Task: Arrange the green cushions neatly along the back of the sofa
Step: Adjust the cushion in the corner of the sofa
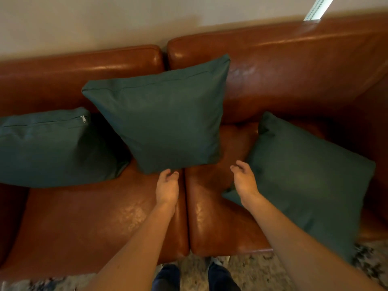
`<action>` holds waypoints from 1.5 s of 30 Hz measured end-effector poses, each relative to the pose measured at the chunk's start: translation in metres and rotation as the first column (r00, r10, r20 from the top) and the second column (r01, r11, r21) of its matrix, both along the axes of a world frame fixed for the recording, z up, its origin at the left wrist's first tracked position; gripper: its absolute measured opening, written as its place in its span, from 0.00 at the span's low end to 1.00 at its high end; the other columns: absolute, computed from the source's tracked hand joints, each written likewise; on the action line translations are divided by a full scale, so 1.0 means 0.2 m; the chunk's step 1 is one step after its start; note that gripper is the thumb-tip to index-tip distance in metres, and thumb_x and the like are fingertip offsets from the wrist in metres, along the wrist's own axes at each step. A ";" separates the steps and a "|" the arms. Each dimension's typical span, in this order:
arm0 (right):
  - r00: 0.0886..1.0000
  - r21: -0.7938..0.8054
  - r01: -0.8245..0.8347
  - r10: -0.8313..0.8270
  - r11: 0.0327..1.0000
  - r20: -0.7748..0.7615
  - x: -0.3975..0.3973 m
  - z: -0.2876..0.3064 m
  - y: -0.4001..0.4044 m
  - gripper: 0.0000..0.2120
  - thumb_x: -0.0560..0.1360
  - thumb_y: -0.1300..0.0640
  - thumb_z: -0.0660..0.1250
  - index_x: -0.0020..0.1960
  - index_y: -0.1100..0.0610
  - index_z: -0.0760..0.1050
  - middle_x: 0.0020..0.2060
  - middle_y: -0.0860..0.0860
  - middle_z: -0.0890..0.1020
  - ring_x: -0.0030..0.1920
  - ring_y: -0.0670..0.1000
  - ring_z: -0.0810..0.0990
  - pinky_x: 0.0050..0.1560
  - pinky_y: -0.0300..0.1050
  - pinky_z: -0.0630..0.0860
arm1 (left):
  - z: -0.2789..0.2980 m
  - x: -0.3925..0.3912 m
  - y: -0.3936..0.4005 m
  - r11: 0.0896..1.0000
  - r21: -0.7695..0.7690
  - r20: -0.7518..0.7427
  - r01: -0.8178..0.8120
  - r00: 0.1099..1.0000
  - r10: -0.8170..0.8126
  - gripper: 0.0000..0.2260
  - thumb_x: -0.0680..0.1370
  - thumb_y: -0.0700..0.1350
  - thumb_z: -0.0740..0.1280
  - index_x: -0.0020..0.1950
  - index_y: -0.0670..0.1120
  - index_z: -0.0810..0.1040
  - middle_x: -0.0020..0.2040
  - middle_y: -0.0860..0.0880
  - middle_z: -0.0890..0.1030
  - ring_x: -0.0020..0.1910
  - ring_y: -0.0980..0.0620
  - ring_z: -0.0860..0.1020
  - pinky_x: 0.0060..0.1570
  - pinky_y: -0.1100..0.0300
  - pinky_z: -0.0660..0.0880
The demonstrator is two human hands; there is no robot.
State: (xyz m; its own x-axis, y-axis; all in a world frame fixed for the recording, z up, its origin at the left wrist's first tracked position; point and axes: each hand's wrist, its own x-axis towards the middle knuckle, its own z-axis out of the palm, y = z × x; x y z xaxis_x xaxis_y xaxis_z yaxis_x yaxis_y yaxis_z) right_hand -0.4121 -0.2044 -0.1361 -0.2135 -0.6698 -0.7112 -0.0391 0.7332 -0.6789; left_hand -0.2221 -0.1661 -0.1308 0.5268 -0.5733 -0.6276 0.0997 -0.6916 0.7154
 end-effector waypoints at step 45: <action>0.886 0.422 0.413 -0.463 0.807 0.020 -1.97 -0.34 0.01 0.30 0.78 0.38 0.58 0.74 0.53 0.64 0.71 0.55 0.71 0.68 0.60 0.72 0.69 0.59 0.68 | -0.39 -1.34 -0.63 0.830 0.331 0.136 0.450 0.847 -0.514 0.31 0.79 0.64 0.52 0.79 0.51 0.56 0.79 0.45 0.58 0.77 0.43 0.59 0.76 0.49 0.54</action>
